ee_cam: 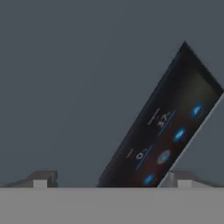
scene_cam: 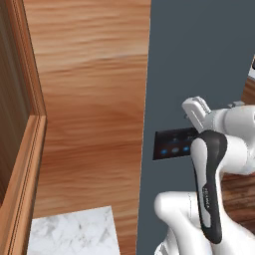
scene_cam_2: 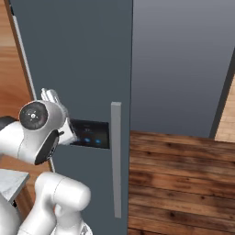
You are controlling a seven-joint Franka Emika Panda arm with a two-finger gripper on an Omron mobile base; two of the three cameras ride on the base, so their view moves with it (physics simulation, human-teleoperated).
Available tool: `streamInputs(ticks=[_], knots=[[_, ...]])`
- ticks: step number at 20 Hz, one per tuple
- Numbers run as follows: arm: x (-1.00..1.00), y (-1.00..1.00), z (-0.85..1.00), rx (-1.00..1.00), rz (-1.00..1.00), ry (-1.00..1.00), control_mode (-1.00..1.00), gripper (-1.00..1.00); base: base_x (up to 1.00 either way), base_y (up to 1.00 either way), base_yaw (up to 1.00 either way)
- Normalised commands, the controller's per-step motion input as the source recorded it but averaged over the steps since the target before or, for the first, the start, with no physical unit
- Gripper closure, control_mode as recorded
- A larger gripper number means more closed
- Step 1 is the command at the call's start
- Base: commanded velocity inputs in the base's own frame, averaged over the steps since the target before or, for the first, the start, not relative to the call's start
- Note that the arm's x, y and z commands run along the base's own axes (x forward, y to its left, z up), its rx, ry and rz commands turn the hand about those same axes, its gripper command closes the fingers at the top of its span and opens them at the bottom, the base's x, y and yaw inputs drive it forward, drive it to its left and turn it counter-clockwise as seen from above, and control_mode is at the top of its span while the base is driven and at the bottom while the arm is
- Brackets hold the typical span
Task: Take the orange and bell pepper from the highest rack and move them to the second highest rack where the mushroom and eggplant are located, to maximize freezer space. Close the freezer door after rearranging.
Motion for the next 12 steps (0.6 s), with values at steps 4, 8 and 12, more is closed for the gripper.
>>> streamInputs(ticks=[4,8,12], knots=[[0.88,0.0,0.0,0.17,-0.08,0.0,-1.0,-1.0,0.0,0.0,0.0],[0.87,0.0,-0.03,0.19,0.0,0.0,-1.0,-1.0,0.0,0.0,0.0],[0.85,0.0,-0.1,0.15,0.0,0.0,-1.0,-1.0,0.0,0.0,0.0]])
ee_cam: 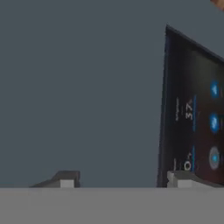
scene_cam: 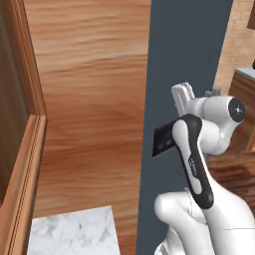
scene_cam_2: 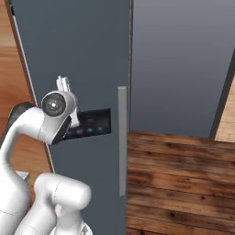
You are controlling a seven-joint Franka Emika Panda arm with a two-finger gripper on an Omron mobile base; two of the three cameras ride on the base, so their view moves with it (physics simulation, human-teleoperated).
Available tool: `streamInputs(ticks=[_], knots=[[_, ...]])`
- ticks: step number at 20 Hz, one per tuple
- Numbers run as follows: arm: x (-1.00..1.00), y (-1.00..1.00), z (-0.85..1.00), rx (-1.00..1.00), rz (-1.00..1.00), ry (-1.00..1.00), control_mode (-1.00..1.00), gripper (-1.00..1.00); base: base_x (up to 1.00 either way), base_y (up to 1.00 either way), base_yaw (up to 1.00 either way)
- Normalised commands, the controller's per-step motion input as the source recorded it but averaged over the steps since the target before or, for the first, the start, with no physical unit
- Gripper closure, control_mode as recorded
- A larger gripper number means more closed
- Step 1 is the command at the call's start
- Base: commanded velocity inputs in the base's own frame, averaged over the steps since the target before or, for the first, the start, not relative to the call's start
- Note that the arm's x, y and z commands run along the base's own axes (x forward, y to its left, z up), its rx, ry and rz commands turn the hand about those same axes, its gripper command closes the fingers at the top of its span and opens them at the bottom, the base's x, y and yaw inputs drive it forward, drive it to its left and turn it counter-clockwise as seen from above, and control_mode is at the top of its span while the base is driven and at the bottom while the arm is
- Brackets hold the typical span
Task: Take the orange and bell pepper from the highest rack and move them to the second highest rack where the mushroom and eggplant are located, to maximize freezer space. Close the freezer door after rearranging.
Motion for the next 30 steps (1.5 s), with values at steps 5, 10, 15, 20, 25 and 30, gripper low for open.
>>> streamInputs(ticks=[5,10,15,20,25,30], knots=[[0.85,0.0,-0.17,0.09,0.04,0.02,-1.0,-1.0,0.0,0.0,0.0],[0.75,0.07,-0.16,0.08,0.28,0.01,-1.0,-1.0,0.0,0.0,0.0],[0.42,0.14,-0.14,0.03,0.44,0.0,-1.0,-1.0,0.0,0.0,0.0],[0.29,0.25,-0.21,0.0,0.48,0.01,-1.0,-1.0,0.0,0.0,0.0],[0.03,0.45,-0.2,0.0,0.34,0.0,-1.0,-1.0,0.0,0.0,0.0],[-0.07,0.67,-0.21,0.0,0.19,0.0,-1.0,-1.0,0.0,0.0,0.0]])
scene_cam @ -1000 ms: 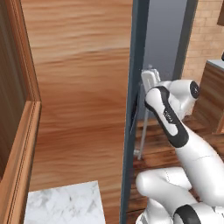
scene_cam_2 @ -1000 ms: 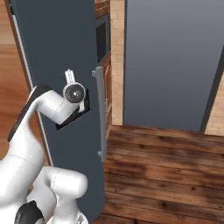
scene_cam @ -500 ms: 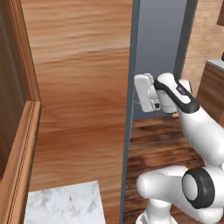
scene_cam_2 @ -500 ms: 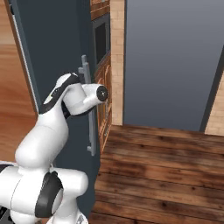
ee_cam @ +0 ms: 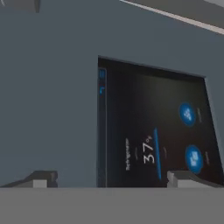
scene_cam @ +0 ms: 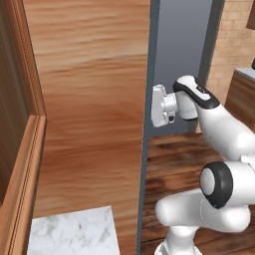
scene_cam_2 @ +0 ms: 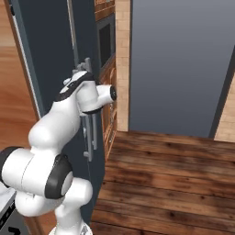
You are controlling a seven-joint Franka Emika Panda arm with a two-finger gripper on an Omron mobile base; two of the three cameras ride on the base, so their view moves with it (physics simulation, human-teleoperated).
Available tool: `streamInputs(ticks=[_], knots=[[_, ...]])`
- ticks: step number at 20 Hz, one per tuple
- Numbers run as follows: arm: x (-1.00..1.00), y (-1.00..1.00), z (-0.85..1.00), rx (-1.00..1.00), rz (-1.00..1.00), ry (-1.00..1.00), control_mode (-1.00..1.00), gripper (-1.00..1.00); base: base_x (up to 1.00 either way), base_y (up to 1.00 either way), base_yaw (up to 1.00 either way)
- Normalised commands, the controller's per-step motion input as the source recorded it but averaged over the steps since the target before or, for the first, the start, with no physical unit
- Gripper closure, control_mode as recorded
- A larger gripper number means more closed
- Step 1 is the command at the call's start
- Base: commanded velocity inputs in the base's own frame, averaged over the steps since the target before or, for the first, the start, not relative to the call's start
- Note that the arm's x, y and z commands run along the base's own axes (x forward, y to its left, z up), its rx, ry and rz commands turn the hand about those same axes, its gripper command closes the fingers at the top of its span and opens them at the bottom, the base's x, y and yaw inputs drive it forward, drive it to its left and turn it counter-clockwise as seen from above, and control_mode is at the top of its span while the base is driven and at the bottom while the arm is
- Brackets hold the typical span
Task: Take the orange and bell pepper from the highest rack and move them to the second highest rack where the mushroom and eggplant are located, to maximize freezer space. Close the freezer door after rearranging.
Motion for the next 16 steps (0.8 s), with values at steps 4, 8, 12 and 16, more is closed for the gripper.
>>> streamInputs(ticks=[4,8,12,16], knots=[[-0.05,0.74,-0.22,0.0,0.17,0.0,-1.0,-1.0,0.0,0.0,0.0],[-0.18,0.71,-0.21,-0.04,0.07,0.0,-1.0,-1.0,0.0,0.0,0.0],[-0.16,0.59,-0.22,-0.14,0.01,0.0,-1.0,-1.0,0.0,0.0,0.0],[-0.06,0.33,-0.15,-0.12,0.0,0.0,-1.0,-1.0,0.0,0.0,0.0]])
